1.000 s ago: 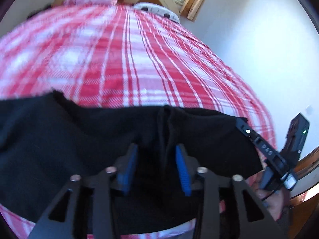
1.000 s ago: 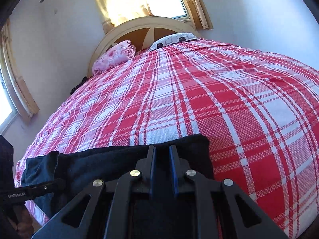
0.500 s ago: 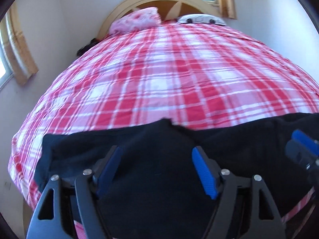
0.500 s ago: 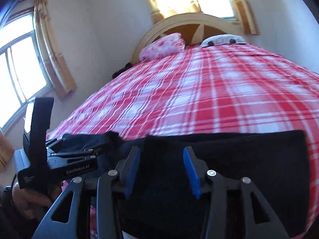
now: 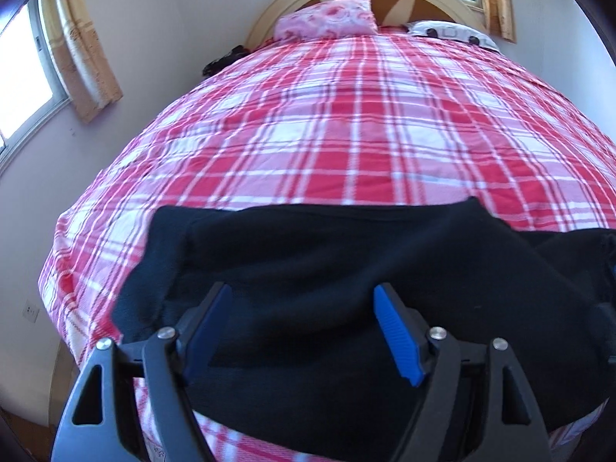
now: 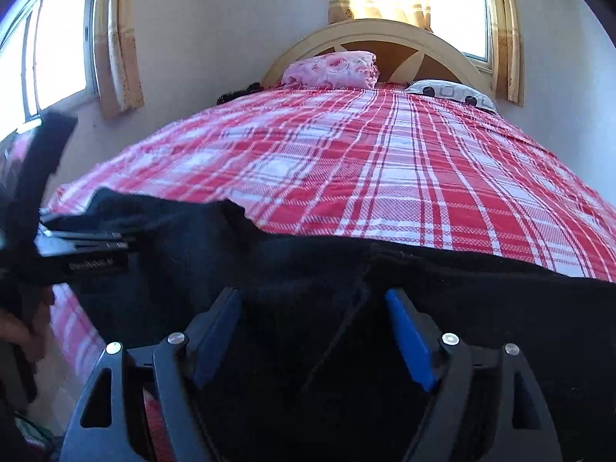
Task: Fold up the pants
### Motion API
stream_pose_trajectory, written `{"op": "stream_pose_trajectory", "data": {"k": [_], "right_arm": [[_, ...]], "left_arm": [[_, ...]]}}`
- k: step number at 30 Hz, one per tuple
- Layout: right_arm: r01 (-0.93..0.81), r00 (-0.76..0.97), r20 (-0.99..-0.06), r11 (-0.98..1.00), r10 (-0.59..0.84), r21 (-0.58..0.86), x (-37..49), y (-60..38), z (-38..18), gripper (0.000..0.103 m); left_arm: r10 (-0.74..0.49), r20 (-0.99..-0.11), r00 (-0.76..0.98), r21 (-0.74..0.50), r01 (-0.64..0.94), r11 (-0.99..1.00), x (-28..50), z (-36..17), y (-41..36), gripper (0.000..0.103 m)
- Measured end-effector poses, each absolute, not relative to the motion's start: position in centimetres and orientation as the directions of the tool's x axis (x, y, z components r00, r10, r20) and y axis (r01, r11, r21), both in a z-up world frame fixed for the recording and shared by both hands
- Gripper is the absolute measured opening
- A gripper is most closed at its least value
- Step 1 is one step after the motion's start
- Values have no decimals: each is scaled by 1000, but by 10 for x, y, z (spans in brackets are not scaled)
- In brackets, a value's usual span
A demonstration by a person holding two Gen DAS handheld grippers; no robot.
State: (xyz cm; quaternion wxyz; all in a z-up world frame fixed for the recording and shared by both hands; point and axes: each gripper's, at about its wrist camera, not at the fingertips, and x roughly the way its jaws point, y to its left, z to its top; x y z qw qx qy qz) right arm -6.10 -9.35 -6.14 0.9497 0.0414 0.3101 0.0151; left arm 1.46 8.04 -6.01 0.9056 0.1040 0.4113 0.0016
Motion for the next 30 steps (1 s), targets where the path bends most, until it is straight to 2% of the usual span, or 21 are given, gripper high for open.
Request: {"op": "stream_pose_trajectory", "data": {"k": [2, 4, 7, 11, 17, 19, 25, 30], "right_arm": [[-77, 830, -533, 981, 162, 177, -66, -92, -48, 79], [-120, 838, -511, 978, 192, 171, -66, -81, -41, 79], [-157, 806, -547, 973, 226, 170, -49, -63, -47, 79], [-153, 721, -624, 947, 302, 282, -23, -49, -73, 79], [-138, 719, -640, 959, 270, 248, -22, -37, -84, 80], [-139, 720, -643, 961, 264, 238, -22, -36, -85, 80], [-135, 720, -649, 966, 248, 220, -22, -34, -85, 81], [-135, 718, -659, 974, 224, 184, -21, -28, -85, 84]], "left_arm": [[117, -741, 662, 198, 49, 979, 15, -60, 94, 82], [132, -738, 662, 197, 25, 980, 15, -57, 104, 82], [168, -729, 664, 206, -22, 978, 13, -53, 121, 82], [223, -732, 644, 230, -74, 970, 13, -54, 141, 82], [237, -762, 603, 210, -118, 971, 20, -63, 161, 83], [240, -762, 601, 208, -125, 970, 21, -63, 163, 87], [221, -772, 595, 172, -139, 975, 23, -62, 174, 87], [254, -767, 589, 175, -189, 966, 22, -59, 189, 87]]}}
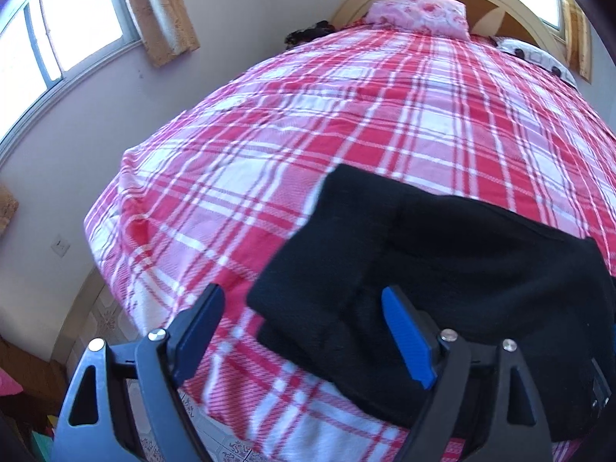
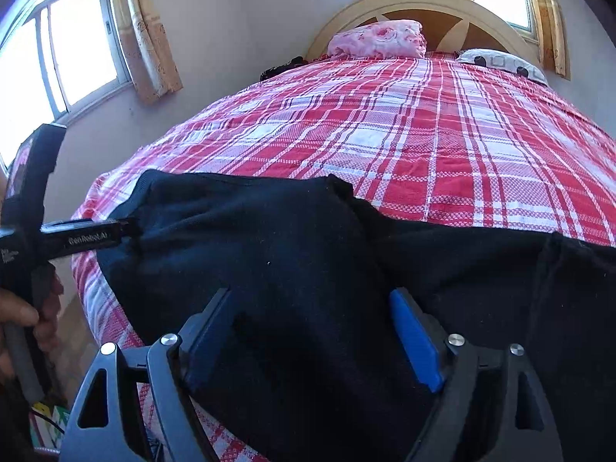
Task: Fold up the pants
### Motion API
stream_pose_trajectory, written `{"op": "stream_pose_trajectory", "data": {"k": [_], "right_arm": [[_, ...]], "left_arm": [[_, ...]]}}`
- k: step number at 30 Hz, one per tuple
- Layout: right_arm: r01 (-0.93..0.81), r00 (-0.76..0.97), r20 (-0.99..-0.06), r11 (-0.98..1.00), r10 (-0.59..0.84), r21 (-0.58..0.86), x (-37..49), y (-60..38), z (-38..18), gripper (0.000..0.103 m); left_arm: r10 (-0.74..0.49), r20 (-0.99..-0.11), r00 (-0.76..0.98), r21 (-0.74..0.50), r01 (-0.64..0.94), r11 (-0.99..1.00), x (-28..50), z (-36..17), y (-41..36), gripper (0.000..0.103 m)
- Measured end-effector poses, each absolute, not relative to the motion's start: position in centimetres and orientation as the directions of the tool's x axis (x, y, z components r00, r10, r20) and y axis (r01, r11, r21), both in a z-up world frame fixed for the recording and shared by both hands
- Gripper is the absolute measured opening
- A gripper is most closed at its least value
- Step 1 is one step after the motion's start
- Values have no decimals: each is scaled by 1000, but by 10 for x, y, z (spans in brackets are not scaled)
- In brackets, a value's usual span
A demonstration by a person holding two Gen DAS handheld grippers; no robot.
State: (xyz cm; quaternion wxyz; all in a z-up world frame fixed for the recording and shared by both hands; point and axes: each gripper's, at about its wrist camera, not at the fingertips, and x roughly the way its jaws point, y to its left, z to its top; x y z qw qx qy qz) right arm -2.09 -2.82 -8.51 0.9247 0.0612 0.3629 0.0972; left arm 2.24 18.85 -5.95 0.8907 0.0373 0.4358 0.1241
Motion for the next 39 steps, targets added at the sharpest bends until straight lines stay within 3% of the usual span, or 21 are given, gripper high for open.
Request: {"op": "stream_pose_trajectory", "data": {"k": [16, 23, 33, 36, 39], "right_arm": [[-129, 718, -669, 981, 194, 147, -19, -21, -86, 88], [-128, 716, -670, 981, 194, 147, -19, -20, -86, 89], [-174, 747, -596, 951, 296, 254, -35, -24, -70, 89], [-184, 756, -583, 951, 299, 249, -38, -22, -65, 89], [-192, 759, -575, 950, 304, 248, -40, -21, -62, 89]], "left_arm": [[185, -776, 604, -33, -331, 943, 1, -58, 226, 85], [-88, -757, 648, -335, -268, 903, -30, -65, 226, 85], [-180, -738, 651, -476, -313, 822, -14, -77, 230, 83], [-250, -721, 647, -543, -302, 784, -14, -76, 221, 75], [-284, -714, 640, -569, -295, 768, -13, -79, 212, 74]]}}
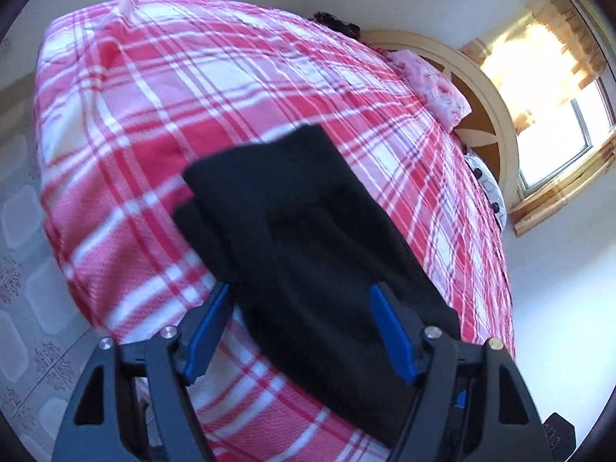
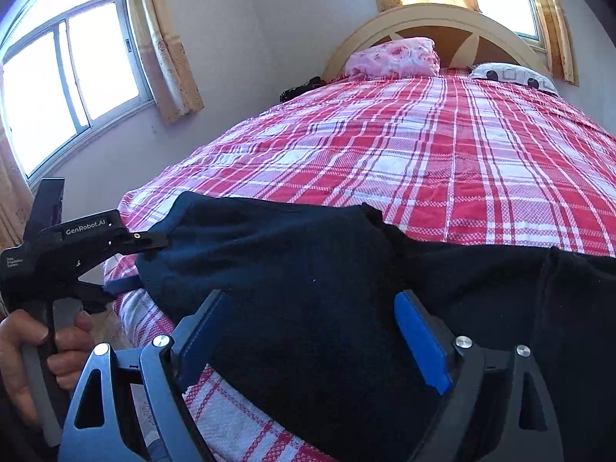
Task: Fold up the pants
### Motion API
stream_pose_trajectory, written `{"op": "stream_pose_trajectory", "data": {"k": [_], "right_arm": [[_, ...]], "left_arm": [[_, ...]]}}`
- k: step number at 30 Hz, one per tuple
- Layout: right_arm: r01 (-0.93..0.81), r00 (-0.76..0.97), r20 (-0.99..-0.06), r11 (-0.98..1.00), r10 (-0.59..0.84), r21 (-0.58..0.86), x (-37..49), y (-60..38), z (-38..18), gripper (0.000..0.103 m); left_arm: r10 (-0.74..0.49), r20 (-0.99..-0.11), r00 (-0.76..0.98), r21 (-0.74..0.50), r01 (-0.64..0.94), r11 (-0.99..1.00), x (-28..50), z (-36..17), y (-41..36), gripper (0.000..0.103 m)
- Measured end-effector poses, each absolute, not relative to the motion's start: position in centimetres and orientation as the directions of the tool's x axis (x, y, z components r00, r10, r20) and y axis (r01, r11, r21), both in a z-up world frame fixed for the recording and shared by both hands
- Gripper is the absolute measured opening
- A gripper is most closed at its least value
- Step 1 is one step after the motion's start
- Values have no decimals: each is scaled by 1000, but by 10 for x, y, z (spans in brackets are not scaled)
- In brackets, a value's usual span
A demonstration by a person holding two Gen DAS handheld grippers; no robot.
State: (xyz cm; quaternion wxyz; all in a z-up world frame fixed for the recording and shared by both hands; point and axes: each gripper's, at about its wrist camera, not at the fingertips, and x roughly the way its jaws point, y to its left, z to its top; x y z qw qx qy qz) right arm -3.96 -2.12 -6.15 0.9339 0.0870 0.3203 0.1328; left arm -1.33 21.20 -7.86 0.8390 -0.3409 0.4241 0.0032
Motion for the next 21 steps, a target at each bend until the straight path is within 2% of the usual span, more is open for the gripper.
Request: {"op": "stream_pose_trajectory", "data": {"k": [5, 6, 7, 9, 11, 15, 21], "right_arm": [[-187, 773, -560, 950, 299, 249, -45, -26, -55, 89], [-184, 775, -558, 951, 297, 249, -46, -27, -55, 89], [-179, 778, -554, 950, 295, 254, -47, -30, -54, 89], [-174, 782, -548, 949, 296, 264, -49, -33, -53, 89], [-169, 788, -542, 949, 293, 267, -51, -37, -51, 89], [-134, 816, -511, 949, 269, 286, -62, -55, -42, 89], [18, 865, -477, 939, 158, 343, -87, -119, -28, 89]], "left_arm": [[-304, -676, 672, -653, -354, 669, -11, -86, 230, 58], [-301, -674, 674, -658, -363, 660, -9, -87, 234, 48], [-299, -671, 678, -662, -366, 654, -8, -88, 236, 31], [-302, -671, 677, -668, -375, 643, -5, -93, 241, 17], [-305, -662, 684, -671, -361, 647, -5, -94, 240, 14], [-255, -658, 708, -598, -285, 749, -7, -73, 224, 12], [-294, -521, 801, -472, 16, 881, -14, -12, 167, 12]]}}
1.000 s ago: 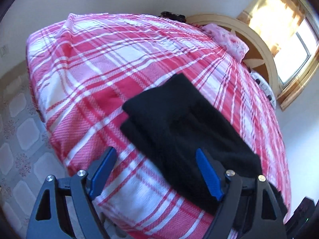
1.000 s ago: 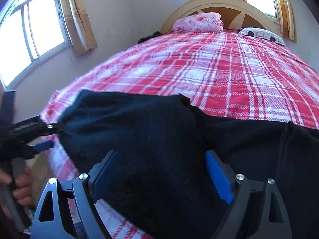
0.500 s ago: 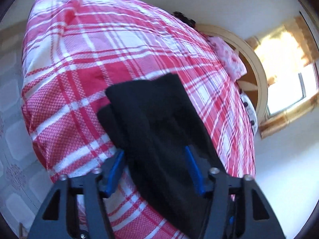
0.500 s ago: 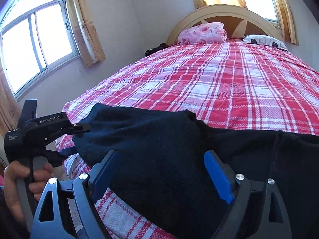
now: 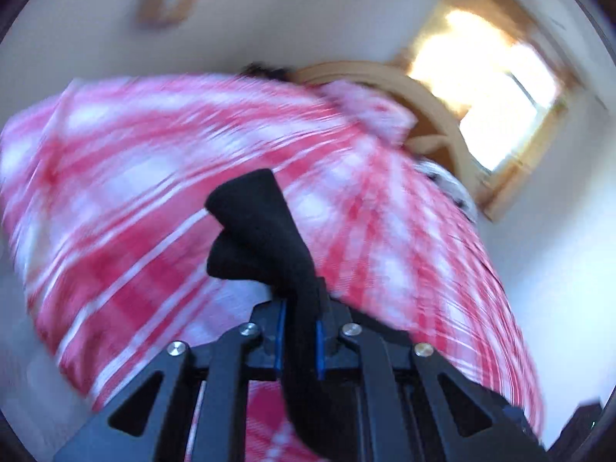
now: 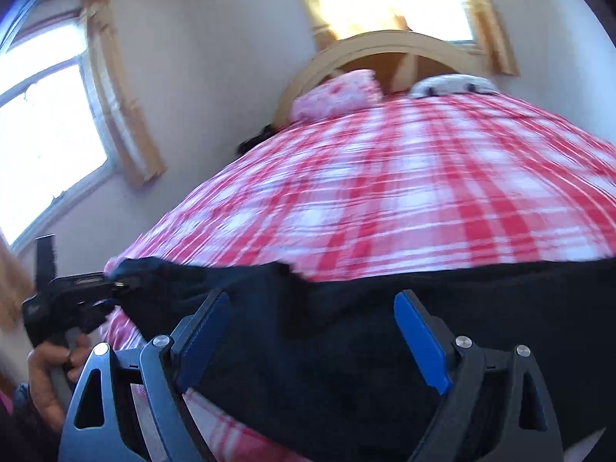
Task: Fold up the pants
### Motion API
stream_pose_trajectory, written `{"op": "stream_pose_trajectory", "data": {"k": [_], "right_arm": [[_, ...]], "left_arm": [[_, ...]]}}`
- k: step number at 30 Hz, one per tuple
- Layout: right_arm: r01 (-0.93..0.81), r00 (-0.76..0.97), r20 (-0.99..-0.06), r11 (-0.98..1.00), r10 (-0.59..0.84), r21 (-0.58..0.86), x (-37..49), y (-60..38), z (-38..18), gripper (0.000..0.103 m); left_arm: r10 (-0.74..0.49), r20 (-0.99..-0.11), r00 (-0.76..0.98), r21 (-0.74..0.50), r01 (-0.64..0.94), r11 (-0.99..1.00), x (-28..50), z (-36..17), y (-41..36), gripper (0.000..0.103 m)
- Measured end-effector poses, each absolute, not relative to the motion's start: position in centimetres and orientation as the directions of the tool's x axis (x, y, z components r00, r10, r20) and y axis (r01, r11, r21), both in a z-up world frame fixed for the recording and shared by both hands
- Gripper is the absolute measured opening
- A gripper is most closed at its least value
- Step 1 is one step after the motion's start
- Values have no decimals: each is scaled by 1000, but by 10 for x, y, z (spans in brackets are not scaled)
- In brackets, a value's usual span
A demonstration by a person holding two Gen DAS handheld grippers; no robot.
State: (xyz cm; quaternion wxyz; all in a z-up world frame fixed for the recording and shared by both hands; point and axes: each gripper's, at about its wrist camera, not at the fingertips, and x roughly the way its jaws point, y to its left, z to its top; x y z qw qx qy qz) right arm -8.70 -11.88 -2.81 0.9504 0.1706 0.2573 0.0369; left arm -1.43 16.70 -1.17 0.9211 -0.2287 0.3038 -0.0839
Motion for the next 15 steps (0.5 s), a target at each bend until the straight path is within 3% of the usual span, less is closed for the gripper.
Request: {"op": "stream_pose_trajectory", "data": {"k": [5, 9, 12, 15], "right_arm": [[189, 862, -505, 894, 47, 406, -116, -184, -36, 89], [268, 864, -503, 843, 3, 466, -148, -229, -40, 89], [249, 887, -460, 801, 37, 545, -166, -253, -41, 89], [209, 908, -408, 745, 93, 634, -179, -272, -46, 89]], "left_arm": [[-485, -392, 782, -334, 370, 867, -37, 27, 78, 11], [-650, -352, 673, -255, 600, 759, -66, 32, 12, 11], [-729, -374, 574, -194, 720, 666, -91, 20, -33, 11], [-739, -473, 479, -103, 803, 587, -114, -9, -73, 11]]}}
